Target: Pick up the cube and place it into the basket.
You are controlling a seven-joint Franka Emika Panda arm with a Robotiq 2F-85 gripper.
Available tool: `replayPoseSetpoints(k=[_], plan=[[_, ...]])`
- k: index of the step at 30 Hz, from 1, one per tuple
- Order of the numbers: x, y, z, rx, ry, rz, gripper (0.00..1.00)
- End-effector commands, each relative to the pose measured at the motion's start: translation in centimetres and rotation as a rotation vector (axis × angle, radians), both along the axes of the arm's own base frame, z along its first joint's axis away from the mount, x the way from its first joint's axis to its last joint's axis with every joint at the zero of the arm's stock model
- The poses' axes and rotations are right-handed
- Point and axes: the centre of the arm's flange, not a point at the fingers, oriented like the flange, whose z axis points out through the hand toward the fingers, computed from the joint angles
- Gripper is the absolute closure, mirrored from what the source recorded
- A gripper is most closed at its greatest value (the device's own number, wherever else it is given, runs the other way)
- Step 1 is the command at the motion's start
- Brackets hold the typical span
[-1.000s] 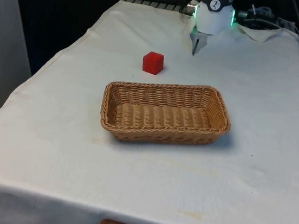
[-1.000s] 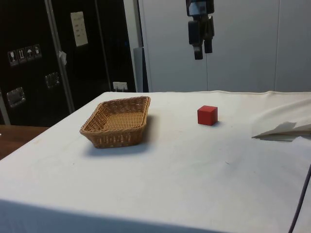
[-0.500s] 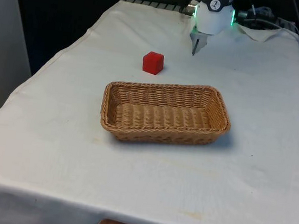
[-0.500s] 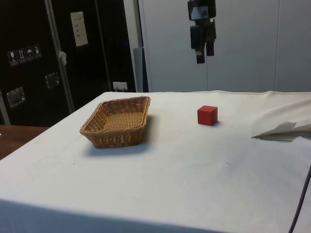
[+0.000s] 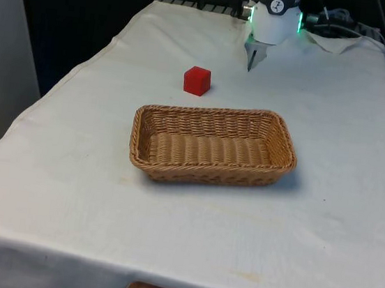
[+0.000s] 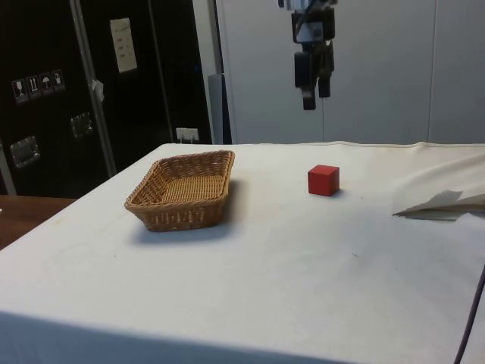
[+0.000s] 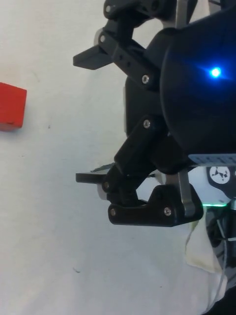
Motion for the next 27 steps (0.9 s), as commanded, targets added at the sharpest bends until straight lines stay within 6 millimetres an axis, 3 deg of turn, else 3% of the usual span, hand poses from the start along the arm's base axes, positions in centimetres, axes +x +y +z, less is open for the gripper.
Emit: replayPoseSetpoints(k=[1, 11, 27], plan=[[0.0, 0.0, -0.3, 0.002, -0.013, -0.001, 0.00], [0.2, 0.0, -1.0, -0.004, -0.008, 0.000, 0.00], [0.0, -1.7, -2.7, -0.004, 0.007, -0.005, 0.00]])
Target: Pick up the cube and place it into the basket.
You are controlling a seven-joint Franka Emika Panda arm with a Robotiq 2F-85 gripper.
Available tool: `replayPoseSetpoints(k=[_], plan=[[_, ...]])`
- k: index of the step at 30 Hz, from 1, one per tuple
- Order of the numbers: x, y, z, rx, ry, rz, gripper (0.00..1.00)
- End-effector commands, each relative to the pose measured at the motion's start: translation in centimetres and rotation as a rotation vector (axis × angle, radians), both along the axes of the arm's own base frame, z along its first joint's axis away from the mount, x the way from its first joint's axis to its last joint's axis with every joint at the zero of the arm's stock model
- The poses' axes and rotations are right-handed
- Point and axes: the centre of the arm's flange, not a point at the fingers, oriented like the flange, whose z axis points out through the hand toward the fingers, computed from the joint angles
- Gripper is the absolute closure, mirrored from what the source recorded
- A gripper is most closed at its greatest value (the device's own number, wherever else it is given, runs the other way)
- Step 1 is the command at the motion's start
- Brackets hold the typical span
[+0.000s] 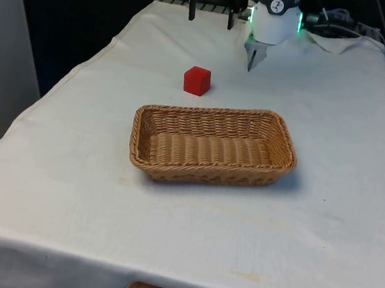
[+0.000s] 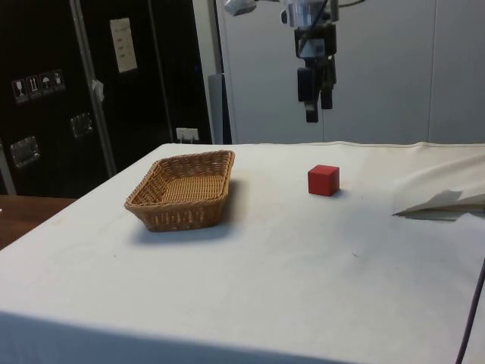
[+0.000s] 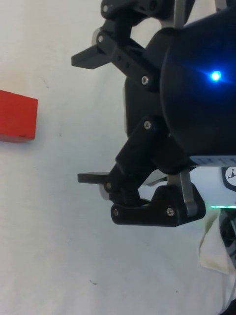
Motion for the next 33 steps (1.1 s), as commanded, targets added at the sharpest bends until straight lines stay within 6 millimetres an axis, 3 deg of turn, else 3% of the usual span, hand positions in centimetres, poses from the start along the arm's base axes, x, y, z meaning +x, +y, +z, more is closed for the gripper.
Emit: replayPoseSetpoints(k=[1, 33], plan=[[0.0, -0.2, -0.3, -0.010, -0.009, 0.003, 0.00], [-0.7, -1.3, -5.1, -0.015, -0.018, -0.008, 0.00]])
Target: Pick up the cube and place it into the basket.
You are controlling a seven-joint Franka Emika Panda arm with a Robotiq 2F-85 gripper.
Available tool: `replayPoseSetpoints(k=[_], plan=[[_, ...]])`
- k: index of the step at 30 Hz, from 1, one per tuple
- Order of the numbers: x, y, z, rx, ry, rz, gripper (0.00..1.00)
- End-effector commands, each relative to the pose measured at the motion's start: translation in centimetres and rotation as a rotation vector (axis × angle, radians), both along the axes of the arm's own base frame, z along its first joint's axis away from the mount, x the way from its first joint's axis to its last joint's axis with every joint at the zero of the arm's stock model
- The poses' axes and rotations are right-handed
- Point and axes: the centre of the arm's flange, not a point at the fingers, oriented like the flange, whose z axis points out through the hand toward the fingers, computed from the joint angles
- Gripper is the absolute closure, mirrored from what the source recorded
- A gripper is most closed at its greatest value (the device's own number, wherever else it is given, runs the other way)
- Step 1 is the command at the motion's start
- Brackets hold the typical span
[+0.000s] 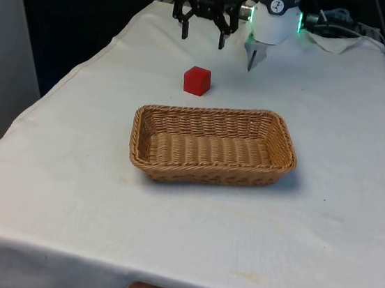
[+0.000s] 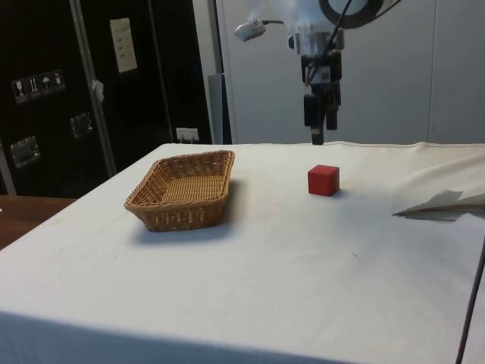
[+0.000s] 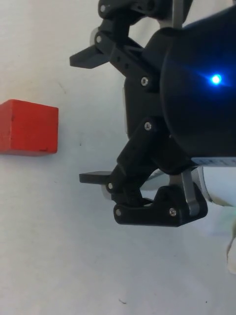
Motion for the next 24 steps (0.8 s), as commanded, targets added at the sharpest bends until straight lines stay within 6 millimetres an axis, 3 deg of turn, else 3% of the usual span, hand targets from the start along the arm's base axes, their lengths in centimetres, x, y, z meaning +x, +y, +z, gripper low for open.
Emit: replayPoseSetpoints(k=[1, 24], plan=[[-0.1, 0.1, -0.3, 0.002, -0.008, -0.002, 0.00], [1.2, -0.7, -3.7, -0.014, 0.021, -0.079, 0.00]])
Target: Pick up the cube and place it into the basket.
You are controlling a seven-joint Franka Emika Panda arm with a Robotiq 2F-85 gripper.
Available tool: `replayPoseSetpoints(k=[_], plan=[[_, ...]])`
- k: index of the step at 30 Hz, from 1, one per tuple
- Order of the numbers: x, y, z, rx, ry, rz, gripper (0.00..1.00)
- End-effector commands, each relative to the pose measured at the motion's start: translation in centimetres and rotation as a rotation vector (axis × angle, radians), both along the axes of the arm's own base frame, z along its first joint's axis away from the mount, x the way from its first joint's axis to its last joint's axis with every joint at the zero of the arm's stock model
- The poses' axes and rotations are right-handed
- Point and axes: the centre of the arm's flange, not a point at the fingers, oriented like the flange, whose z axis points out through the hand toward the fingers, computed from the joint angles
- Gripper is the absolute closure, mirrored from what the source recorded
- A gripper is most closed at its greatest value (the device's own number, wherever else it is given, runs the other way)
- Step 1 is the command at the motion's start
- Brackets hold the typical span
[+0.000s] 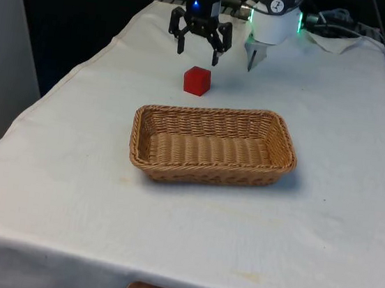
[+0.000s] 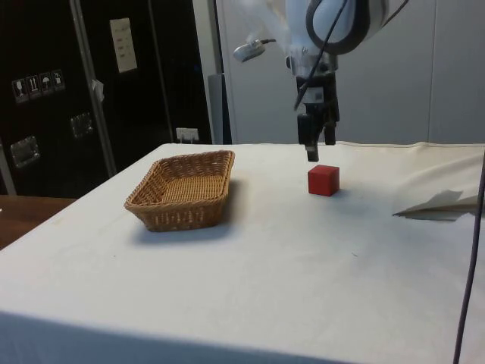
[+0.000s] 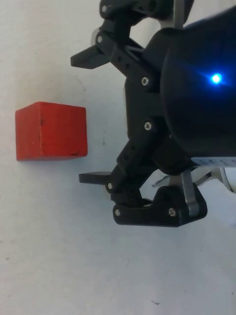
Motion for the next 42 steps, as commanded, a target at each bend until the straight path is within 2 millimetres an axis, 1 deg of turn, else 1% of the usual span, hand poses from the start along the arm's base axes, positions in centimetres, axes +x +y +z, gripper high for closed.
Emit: replayPoseSetpoints(k=[1, 11, 18, 20, 22, 27, 29, 33, 38, 39, 42], plan=[[0.0, 0.0, 0.0, 0.002, -0.004, -0.008, 0.00], [0.0, 0.0, -0.1, 0.000, 0.003, -0.003, 0.00], [0.0, 0.6, -0.4, 0.004, -0.005, 0.009, 0.00], [-0.1, 0.5, -0.4, 0.001, 0.005, 0.009, 0.00], [0.1, 1.0, -0.5, 0.005, -0.006, 0.014, 0.00], [0.3, 1.4, -0.9, 0.004, -0.004, 0.021, 0.00], [0.2, 1.2, -0.9, -0.002, 0.004, 0.022, 0.00], [0.4, 1.6, -1.3, 0.006, -0.001, 0.022, 0.00], [0.3, 1.6, -2.0, 0.011, 0.004, 0.019, 0.00], [0.4, 1.4, -2.0, -0.001, 0.015, 0.019, 0.00], [0.3, 1.7, -2.3, 0.015, 0.005, 0.019, 0.00]])
